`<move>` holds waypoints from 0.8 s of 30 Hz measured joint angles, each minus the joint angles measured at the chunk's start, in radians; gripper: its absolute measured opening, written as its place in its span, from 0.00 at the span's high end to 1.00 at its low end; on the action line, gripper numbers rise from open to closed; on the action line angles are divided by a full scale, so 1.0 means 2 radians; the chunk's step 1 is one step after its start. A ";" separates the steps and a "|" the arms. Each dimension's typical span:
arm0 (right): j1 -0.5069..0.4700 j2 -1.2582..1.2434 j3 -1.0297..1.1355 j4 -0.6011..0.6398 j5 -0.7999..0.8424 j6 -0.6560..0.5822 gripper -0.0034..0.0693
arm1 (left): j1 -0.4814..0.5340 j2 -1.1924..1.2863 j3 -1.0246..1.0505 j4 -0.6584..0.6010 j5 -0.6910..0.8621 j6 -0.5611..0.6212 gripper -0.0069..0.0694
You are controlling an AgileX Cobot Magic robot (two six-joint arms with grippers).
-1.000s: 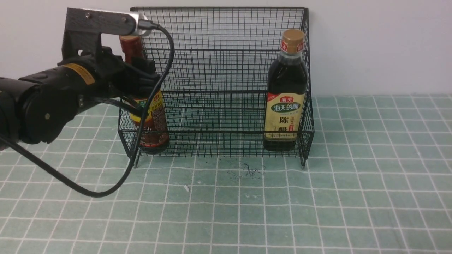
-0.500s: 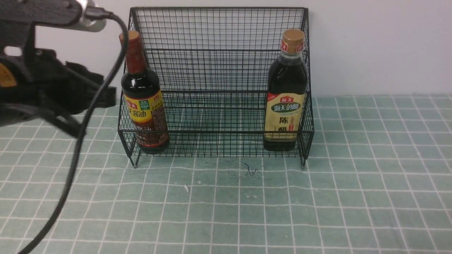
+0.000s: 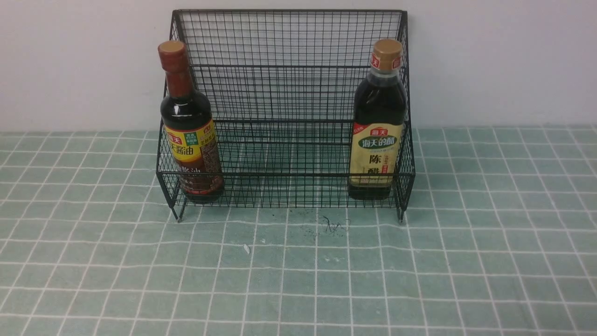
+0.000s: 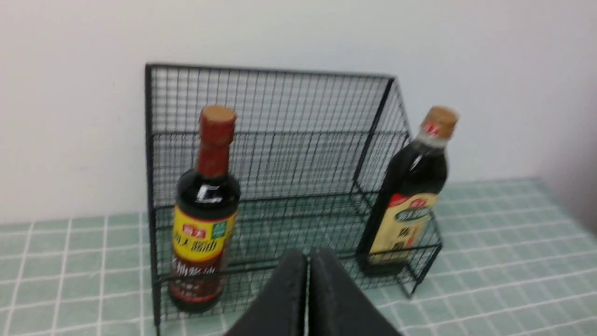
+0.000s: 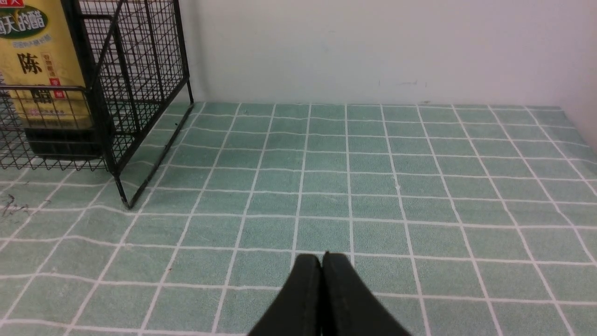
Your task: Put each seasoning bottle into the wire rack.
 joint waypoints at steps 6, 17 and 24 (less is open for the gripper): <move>0.000 0.000 0.000 0.000 0.000 0.000 0.97 | 0.000 -0.058 0.001 0.032 0.014 0.033 0.92; 0.000 0.000 0.000 0.000 0.000 0.000 0.97 | 0.037 -0.187 0.188 0.085 -0.055 0.031 0.92; 0.000 0.000 0.000 0.000 0.001 0.000 0.97 | 0.097 -0.257 0.389 0.085 -0.140 0.040 0.92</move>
